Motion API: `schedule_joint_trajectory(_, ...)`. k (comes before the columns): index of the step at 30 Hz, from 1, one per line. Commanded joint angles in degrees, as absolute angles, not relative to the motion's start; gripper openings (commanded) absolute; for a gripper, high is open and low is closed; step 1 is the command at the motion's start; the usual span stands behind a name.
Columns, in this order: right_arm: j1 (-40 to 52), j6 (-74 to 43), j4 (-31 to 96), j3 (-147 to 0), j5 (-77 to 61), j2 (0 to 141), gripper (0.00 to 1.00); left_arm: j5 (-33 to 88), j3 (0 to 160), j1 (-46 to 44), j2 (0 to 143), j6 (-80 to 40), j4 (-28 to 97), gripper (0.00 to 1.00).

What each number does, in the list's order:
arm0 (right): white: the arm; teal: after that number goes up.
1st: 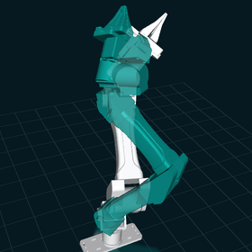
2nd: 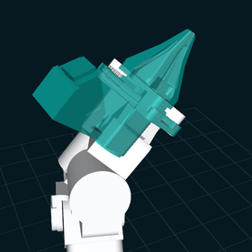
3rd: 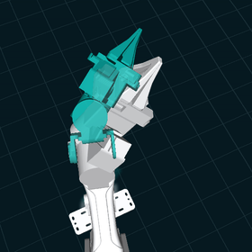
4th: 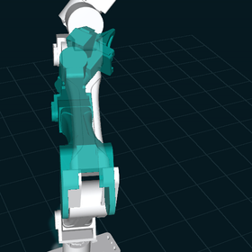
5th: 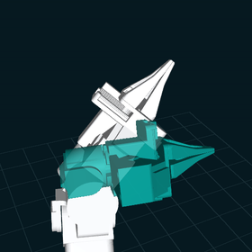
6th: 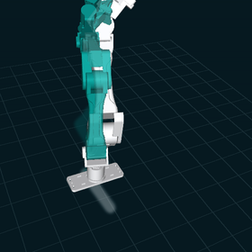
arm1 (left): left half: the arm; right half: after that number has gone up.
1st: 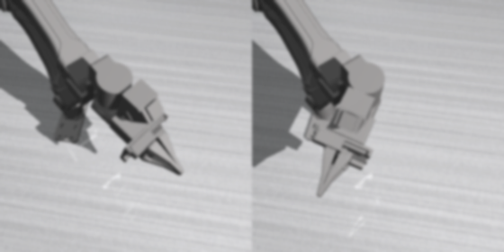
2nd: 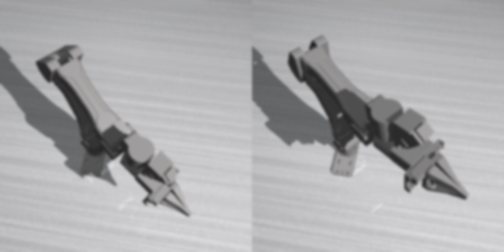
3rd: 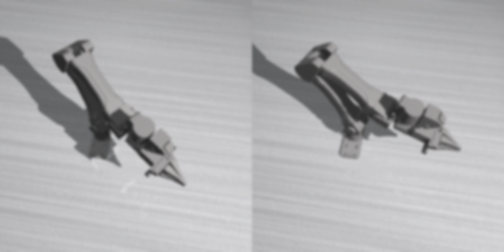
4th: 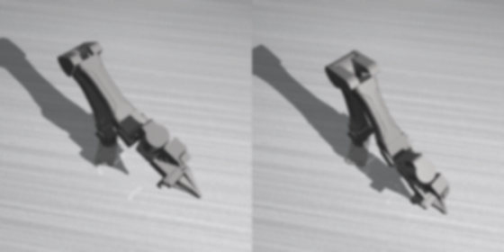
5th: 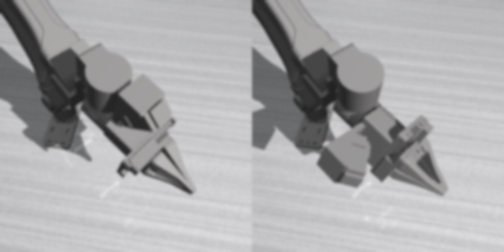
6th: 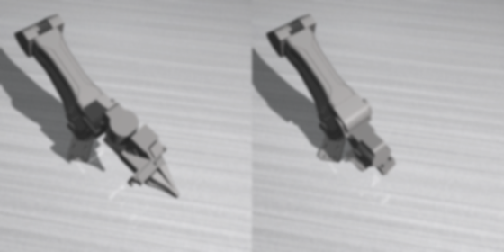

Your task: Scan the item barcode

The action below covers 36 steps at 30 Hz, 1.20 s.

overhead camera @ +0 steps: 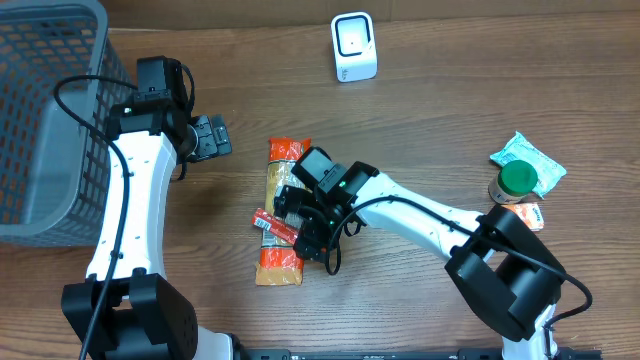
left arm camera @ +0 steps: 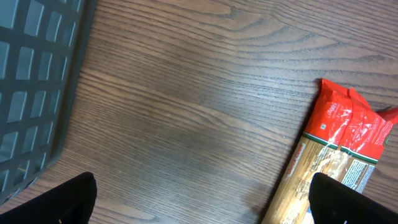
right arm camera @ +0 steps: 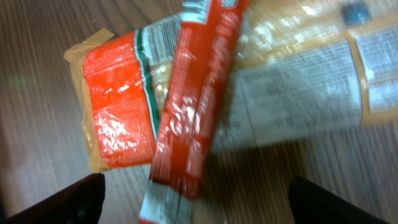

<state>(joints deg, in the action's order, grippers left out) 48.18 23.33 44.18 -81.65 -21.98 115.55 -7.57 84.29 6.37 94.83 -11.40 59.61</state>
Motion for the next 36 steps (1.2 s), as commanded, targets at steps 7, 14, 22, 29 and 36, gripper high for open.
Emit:
schedule_joint_trajectory(7,39.00,19.27,53.23,-85.78,-36.34,115.55,0.78,-7.88,83.92,5.98,94.87,-10.90,59.57,1.00)
schedule_joint_trajectory(14,37.98,16.67,56.64,-85.78,-40.84,115.81,0.67,-7.88,83.94,5.98,94.87,-10.90,59.57,1.00)
schedule_joint_trajectory(22,38.87,13.04,56.12,-85.56,-42.24,120.95,0.56,-7.88,83.92,6.00,94.87,-10.90,59.57,1.00)
schedule_joint_trajectory(29,38.83,13.13,55.88,-85.56,-48.18,124.33,0.51,-7.88,83.94,5.98,94.87,-10.90,59.55,1.00)
schedule_joint_trajectory(36,38.94,13.28,55.99,-85.45,-50.72,124.33,0.49,-7.88,83.94,5.98,94.87,-10.90,59.57,1.00)
